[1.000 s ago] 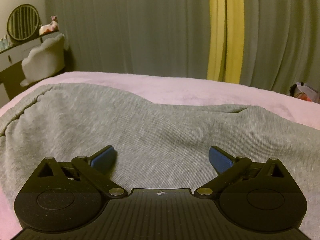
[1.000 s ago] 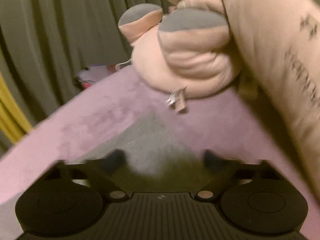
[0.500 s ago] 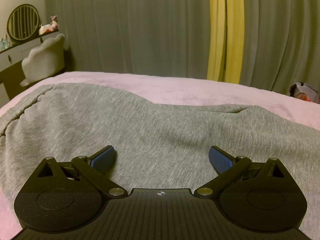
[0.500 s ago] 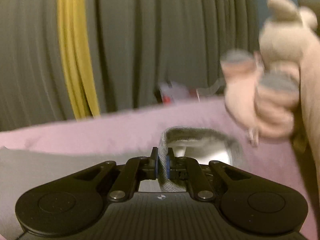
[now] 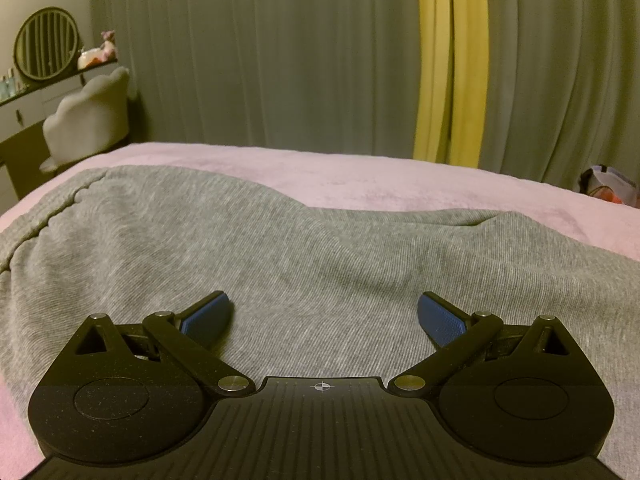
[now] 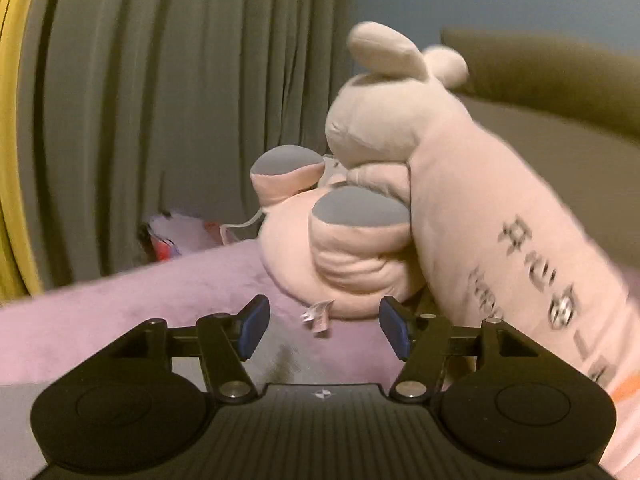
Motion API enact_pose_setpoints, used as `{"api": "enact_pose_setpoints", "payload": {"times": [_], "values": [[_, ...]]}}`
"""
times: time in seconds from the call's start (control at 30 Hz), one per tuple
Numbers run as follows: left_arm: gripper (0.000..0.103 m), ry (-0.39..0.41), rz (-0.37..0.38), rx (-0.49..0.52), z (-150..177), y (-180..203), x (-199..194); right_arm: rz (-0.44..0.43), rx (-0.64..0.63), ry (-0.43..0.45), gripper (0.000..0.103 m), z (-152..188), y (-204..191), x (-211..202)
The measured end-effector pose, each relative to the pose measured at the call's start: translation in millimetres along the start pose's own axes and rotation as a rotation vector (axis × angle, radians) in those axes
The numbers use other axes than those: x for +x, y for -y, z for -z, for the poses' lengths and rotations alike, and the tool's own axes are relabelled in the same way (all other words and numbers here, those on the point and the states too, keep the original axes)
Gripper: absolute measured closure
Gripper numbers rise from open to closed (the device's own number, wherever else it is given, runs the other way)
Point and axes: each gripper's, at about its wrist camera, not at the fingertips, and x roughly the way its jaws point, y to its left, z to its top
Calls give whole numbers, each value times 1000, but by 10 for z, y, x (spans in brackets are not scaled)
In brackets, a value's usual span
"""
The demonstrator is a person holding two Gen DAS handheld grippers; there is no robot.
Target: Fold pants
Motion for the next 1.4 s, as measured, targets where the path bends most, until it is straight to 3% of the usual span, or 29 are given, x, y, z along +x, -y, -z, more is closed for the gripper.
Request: {"api": "enact_pose_setpoints", "payload": {"times": [0.13, 0.2, 0.3, 0.33, 0.37, 0.43, 0.47, 0.57, 0.67, 0.73, 0.77, 0.83, 0.93, 1.0, 1.1, 1.2, 1.4], "values": [[0, 1, -1, 2, 0, -5, -2, -87, 64, -69, 46, 163, 87, -81], [0, 1, -1, 2, -3, -7, -3, -142, 79, -119, 65, 323, 115, -66], [0, 1, -1, 1, -3, -8, -2, -206, 184, -268, 69, 590, 232, 84], [0, 1, -1, 2, -3, -7, -3, -181, 207, -326, 74, 671, 281, 172], [0, 1, 0, 1, -3, -8, -3, -119, 207, -343, 99, 746, 335, 217], [0, 1, 3, -2, -1, -16, -4, -4, 197, -297, 103, 769, 419, 157], [0, 1, 5, -2, 1, -19, -3, 13, 219, -290, 103, 752, 456, 121], [0, 1, 4, -1, 3, -20, 2, 12, 249, -269, 98, 682, 440, -96], [0, -3, 11, -4, -4, -35, -13, -160, 249, -282, 95, 715, 397, -286], [0, -7, 26, -13, -20, -65, -50, -242, 238, -357, 79, 821, 380, -277], [0, -10, 36, -21, -33, -88, -78, -225, 219, -391, 79, 899, 390, -247], [0, -18, 40, -38, -62, -145, -162, -178, 224, -353, 83, 965, 491, -289], [0, -12, 10, -94, -126, -278, -315, 23, 319, -327, 78, 941, 685, -412], [0, -15, 1, -159, -176, -388, -404, 18, 426, -350, 41, 977, 862, -449], [0, -43, -21, -211, -204, -507, -522, 16, 507, -374, 40, 1059, 1047, -502], [0, -87, -38, -176, -185, -518, -603, -40, 607, -359, 39, 1156, 1175, -560], [0, -164, -12, -207, -171, -534, -649, -93, 715, -328, 36, 1236, 1277, -518]]}}
